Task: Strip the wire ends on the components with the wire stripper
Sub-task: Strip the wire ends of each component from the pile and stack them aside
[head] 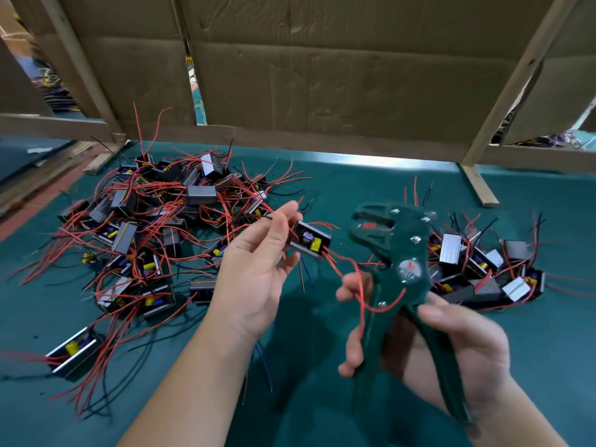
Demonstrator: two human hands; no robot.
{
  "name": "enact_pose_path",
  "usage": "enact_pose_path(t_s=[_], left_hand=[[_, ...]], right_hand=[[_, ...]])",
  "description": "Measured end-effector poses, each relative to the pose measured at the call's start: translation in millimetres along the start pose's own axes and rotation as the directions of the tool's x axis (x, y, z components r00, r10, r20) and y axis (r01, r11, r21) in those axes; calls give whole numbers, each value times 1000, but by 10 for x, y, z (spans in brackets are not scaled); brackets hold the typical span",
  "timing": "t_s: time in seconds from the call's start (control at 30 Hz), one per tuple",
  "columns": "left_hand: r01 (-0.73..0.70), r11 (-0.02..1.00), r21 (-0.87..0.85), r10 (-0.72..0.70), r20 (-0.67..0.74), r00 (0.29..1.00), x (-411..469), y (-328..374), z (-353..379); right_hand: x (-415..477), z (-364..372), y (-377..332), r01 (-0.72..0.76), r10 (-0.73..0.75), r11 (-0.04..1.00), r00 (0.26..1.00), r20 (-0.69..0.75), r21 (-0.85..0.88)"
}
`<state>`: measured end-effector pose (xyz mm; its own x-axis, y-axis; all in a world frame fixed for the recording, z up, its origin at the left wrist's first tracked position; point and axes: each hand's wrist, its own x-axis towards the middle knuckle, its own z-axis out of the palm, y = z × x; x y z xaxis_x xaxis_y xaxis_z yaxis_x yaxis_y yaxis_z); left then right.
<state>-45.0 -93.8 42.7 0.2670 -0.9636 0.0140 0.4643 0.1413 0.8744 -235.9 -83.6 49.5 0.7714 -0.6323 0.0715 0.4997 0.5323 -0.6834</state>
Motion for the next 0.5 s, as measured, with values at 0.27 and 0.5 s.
enact_pose_path(t_s=[0.27, 0.5], left_hand=[[18, 982, -186, -41, -121, 992, 26, 56, 0], [-62, 981, 186, 43, 102, 994, 36, 203, -139]], right_hand=[[-1, 32, 185, -176, 166, 924, 984, -58, -338], [-14, -64, 42, -189, 129, 934, 969, -210, -302]])
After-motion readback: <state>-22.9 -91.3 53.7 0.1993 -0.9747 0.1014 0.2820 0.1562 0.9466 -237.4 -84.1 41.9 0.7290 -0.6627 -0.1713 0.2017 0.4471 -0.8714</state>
